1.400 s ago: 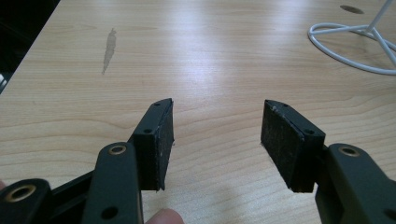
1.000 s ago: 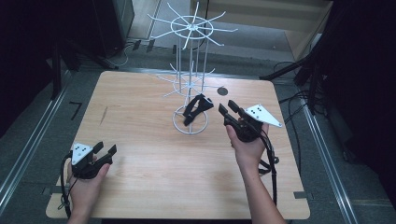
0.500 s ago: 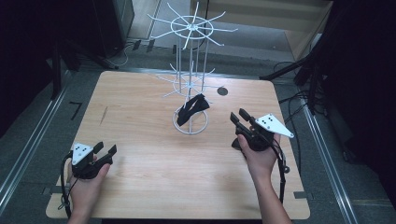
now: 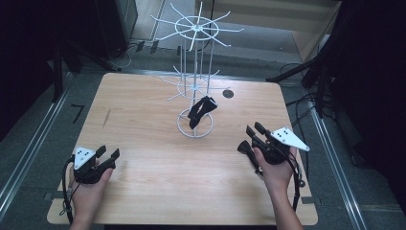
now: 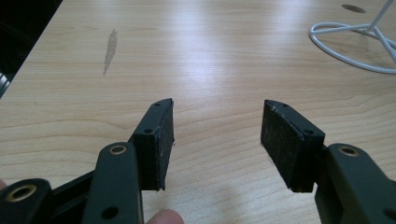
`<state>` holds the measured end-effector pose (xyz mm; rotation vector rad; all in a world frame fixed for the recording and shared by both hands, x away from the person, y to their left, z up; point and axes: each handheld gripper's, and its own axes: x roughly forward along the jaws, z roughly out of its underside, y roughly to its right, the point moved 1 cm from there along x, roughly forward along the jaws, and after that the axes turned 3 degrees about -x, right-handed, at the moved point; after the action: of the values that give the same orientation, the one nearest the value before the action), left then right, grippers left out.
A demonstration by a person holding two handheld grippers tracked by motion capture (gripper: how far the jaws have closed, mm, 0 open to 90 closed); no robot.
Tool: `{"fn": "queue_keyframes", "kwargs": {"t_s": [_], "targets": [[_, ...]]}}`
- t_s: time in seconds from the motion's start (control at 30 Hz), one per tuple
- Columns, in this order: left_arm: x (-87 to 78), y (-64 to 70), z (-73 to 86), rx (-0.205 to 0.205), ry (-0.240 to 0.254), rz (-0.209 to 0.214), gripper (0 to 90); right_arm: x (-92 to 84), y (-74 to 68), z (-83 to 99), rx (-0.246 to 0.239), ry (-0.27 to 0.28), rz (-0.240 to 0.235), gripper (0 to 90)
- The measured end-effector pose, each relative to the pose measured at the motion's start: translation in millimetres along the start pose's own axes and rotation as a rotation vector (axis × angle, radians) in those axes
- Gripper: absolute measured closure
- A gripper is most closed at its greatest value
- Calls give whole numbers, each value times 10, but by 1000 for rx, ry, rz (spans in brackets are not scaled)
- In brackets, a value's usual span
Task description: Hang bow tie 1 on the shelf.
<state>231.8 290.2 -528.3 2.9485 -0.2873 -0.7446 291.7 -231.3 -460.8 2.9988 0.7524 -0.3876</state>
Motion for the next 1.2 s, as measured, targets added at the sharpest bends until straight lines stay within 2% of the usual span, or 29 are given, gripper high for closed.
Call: {"fn": "queue_keyframes", "kwargs": {"t_s": [0.47, 0.77, 0.9, 1.0, 1.1, 1.2], "targets": [[3, 4, -1, 3, -4, -2, 457, -166, 212, 324, 24, -65, 33, 634], [0, 8, 0, 3, -1, -5, 457, -270, 341, 583, 46, -140, 44, 633], [-1, 7, 1, 2, 2, -6, 457, -335, 401, 691, 71, -165, 39, 631], [-1, 6, 2, 1, 4, -7, 457, -377, 406, 770, 49, -205, 28, 628], [-3, 8, 1, 2, 2, -8, 457, -414, 416, 830, 44, -219, 14, 628], [-1, 7, 1, 1, 2, -9, 458, -447, 456, 872, 72, -225, 16, 629]]}}
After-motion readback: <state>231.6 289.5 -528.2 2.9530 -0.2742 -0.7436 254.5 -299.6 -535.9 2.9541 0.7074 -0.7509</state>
